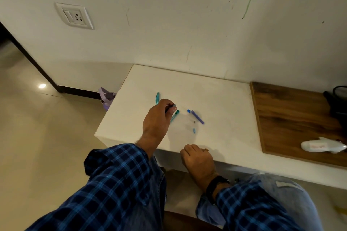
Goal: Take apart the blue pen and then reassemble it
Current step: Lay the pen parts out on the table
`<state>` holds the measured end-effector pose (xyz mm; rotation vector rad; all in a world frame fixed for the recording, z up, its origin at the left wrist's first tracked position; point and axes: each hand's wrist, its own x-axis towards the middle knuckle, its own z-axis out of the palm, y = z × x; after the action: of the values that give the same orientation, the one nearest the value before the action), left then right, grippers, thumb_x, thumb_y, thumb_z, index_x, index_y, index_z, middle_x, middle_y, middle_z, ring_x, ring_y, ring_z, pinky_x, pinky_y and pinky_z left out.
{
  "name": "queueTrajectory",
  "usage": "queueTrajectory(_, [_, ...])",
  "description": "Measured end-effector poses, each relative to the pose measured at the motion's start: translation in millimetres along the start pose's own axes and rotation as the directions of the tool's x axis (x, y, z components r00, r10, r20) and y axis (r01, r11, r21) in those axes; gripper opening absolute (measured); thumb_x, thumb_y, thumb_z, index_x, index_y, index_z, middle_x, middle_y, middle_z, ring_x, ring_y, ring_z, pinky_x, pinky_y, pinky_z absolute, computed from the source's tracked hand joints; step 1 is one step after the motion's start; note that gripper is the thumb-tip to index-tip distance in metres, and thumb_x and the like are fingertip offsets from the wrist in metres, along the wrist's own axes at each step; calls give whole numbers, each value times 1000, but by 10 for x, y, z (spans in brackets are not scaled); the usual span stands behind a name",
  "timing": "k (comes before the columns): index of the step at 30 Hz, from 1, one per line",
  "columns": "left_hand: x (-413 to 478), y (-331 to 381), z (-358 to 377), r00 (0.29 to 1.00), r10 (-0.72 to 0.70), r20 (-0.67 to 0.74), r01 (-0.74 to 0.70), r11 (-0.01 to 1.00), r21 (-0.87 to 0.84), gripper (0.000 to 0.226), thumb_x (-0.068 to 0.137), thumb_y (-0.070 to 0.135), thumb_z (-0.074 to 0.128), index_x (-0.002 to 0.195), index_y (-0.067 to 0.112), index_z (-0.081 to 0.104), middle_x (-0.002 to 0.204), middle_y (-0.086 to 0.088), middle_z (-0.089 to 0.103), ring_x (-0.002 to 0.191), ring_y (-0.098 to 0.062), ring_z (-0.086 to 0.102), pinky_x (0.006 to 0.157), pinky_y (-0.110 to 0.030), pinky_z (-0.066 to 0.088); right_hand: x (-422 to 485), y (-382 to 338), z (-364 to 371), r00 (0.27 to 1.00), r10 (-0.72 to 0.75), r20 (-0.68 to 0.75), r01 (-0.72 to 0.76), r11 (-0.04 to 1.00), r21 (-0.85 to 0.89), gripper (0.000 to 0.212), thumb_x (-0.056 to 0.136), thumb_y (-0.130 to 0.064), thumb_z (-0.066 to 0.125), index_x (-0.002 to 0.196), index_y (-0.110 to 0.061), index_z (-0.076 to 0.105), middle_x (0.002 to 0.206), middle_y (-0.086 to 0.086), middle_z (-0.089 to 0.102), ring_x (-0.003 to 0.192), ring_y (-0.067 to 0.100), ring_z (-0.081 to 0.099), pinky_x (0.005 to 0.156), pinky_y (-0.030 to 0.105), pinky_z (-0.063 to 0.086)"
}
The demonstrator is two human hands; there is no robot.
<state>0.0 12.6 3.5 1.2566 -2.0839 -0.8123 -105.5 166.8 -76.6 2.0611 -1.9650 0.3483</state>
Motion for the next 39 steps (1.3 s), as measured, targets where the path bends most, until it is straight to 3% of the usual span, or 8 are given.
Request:
queueTrajectory(7, [10, -9, 7, 1000, -2, 1, 2, 1000, 11, 23, 100, 42, 51, 111, 23, 58, 100, 5, 71, 88, -11, 66, 77, -29, 58, -22, 11, -4, 999, -12, 41, 12, 1000, -6, 30, 59, -22, 96, 74, -12, 72, 70, 5, 66, 59, 21, 65, 45, 30, 52])
queueTrajectory(14, [17, -6, -2, 999, -34, 5, 34, 999, 0, 21, 99, 42, 53, 111, 25, 58, 99, 7, 71, 88, -11, 66, 78, -32, 58, 3, -116, -114, 994, 102, 49, -103, 995, 1, 35, 47, -11, 98, 65, -13, 68, 65, 3, 63, 50, 19, 61, 37, 24, 43])
queueTrajectory(29, [11, 7, 11, 999, -33, 11, 33, 999, -5, 22, 99, 43, 52, 112, 25, 58, 102, 8, 71, 91, -10, 66, 78, -30, 58, 36, -178, -132, 982, 166, 88, -166, 986, -9, 40, 37, -9, 98, 57, -13, 64, 56, 5, 59, 43, 20, 57, 34, 22, 41])
queueTrajectory(39, [11, 15, -1, 999, -37, 8, 38, 999, -4, 24, 99, 43, 52, 112, 24, 58, 103, 7, 71, 91, -11, 66, 79, -30, 58, 40, -164, -76, 980, 175, 98, -175, 984, -15, 39, 42, -17, 101, 61, -11, 67, 58, 6, 61, 47, 20, 60, 39, 25, 47])
